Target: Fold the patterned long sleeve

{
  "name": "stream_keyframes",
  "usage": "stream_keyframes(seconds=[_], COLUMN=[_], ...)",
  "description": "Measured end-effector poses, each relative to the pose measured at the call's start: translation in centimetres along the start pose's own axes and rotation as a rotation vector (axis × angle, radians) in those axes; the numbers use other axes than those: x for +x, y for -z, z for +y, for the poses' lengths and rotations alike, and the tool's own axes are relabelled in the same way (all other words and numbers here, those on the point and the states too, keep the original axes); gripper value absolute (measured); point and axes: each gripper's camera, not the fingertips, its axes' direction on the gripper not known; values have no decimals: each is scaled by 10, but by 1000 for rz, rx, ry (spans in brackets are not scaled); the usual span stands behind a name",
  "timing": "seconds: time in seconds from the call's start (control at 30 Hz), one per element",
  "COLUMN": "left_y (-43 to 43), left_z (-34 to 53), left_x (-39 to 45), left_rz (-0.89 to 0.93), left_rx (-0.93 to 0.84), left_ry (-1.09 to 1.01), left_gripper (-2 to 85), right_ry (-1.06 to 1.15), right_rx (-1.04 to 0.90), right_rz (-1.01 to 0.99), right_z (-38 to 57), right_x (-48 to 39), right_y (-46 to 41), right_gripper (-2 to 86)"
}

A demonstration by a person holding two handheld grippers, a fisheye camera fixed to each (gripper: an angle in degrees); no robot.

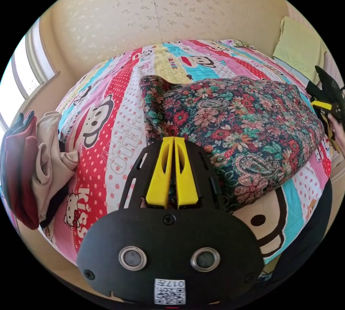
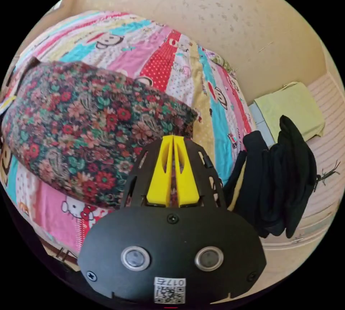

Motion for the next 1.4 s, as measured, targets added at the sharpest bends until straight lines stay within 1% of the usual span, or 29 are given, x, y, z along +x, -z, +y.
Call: stream_keyframes(seconds=[0.03,0.07,0.13,0.17,0.2,0.3,0.37,0.43,0.5,0.57,0.63,0.7,0.73,0.77,0.8,0.97,1.03,1.07,1.1,1.17,1.2,1.23,1.3,1.37,1.4], left_y=[0,0,1,2,2,2,3,5,6,9,12,14,15,16,17,25,33,36,48,86,117,141,158,155,147], left_z=[0,0,1,1,2,3,2,1,-2,-4,-6,-8,-10,-11,-12,-20,-22,-22,-18,9,41,75,113,131,129], left_x=[-3,-5,-17,-22,-30,-48,-52,-54,-53,-53,-56,-63,-68,-71,-78,-89,-100,-103,-114,-141,-159,-174,-189,-197,-207], left_rz=[13,22,79,98,137,218,238,230,210,187,177,186,197,204,218,196,196,201,215,197,180,222,321,385,454], left_rx=[2,4,11,13,17,25,31,34,35,35,42,40,39,39,38,41,49,56,97,280,450,603,683,671,638], left_ry=[6,11,36,45,63,99,97,91,82,72,70,76,82,86,96,77,78,82,102,243,388,508,598,669,745], left_gripper=[-5,-5,-6,-6,-6,-7,-9,-9,-10,-10,-10,-10,-10,-10,-10,-10,-10,-9,-9,-9,-8,-7,-3,6,70], right_ry=[-49,-46,3,33,42,-53,-133,-126,-126,-81,-51,-6,6,26,32,-120,-100,-70,-55,6,20,27,-12,-71,-76], right_rx=[148,257,311,293,286,289,275,240,175,129,98,27,-67,-178,-209,-200,-185,-162,-148,-69,-45,-13,0,-17,-25], right_rz=[-190,-376,-568,-626,-638,-697,-867,-937,-945,-980,-970,-877,-779,-756,-776,-1084,-1079,-1031,-1005,-941,-946,-979,-1017,-1069,-1077], right_z=[-6,-14,-32,-44,-49,-65,-81,-95,-106,-116,-124,-136,-144,-149,-151,-137,-135,-133,-131,-123,-120,-115,-108,-105,-105], right_x=[-7,-19,-47,-68,-78,-117,-142,-170,-201,-243,-270,-296,-311,-323,-326,-288,-288,-292,-294,-299,-299,-295,-284,-275,-274], right_y=[29,47,56,51,48,28,7,-9,-26,-43,-54,-66,-84,-107,-117,-171,-170,-163,-158,-142,-139,-138,-144,-157,-160], right_gripper=[2,2,3,3,3,3,3,3,3,3,2,2,2,2,2,1,1,1,1,1,1,1,1,2,2])
